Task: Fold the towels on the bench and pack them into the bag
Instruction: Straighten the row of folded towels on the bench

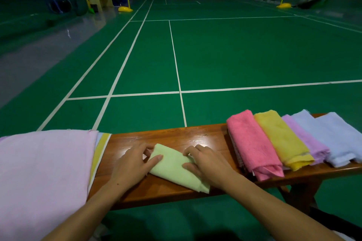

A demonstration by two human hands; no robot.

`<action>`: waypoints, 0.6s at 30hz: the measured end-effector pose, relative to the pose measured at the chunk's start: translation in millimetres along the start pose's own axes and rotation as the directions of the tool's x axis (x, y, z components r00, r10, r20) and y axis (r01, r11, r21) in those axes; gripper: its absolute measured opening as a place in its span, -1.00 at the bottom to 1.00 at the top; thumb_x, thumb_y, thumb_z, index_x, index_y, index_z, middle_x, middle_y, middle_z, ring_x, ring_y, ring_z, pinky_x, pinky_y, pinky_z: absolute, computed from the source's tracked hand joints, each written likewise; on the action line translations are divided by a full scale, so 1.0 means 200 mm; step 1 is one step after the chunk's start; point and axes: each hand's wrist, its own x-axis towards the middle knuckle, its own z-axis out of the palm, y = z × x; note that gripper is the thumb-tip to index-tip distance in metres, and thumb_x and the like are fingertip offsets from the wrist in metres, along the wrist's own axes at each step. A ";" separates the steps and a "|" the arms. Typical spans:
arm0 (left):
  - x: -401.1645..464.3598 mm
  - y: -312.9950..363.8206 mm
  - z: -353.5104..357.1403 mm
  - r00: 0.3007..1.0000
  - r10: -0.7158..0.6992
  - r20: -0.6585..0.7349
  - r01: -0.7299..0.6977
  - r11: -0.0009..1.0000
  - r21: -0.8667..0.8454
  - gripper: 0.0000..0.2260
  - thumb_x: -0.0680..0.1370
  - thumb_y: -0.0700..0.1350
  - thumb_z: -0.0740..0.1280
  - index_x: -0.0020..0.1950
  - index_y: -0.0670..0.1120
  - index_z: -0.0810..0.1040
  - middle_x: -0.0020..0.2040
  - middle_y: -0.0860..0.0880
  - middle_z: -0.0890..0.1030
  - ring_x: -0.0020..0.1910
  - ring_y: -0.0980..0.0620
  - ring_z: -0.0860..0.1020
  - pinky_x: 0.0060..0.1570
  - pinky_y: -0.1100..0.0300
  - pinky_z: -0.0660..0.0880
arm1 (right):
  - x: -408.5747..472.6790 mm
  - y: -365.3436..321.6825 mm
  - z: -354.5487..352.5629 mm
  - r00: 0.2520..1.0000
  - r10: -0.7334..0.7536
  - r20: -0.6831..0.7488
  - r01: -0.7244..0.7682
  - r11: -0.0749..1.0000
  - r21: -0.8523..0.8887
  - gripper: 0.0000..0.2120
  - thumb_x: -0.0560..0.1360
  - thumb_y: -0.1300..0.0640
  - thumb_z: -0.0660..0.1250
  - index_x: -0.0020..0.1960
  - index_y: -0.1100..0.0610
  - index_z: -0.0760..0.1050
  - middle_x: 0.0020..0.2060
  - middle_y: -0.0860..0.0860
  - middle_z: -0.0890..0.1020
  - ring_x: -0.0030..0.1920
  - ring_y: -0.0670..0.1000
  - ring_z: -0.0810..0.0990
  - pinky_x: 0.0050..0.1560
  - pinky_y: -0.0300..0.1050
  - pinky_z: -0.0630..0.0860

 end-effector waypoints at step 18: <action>0.04 0.09 -0.21 0.998 0.050 0.023 -0.022 0.754 -0.657 -0.66 0.53 0.06 0.56 0.12 -0.09 0.53 -0.01 -0.07 0.74 0.01 -0.09 0.70 0.01 -0.22 0.60 | 0.13 -0.08 0.00 0.994 -0.069 0.082 -0.007 0.720 0.694 -0.14 0.42 -0.19 0.61 0.57 -0.09 0.24 0.33 -0.24 0.52 0.22 -0.35 0.54 0.16 -0.31 0.56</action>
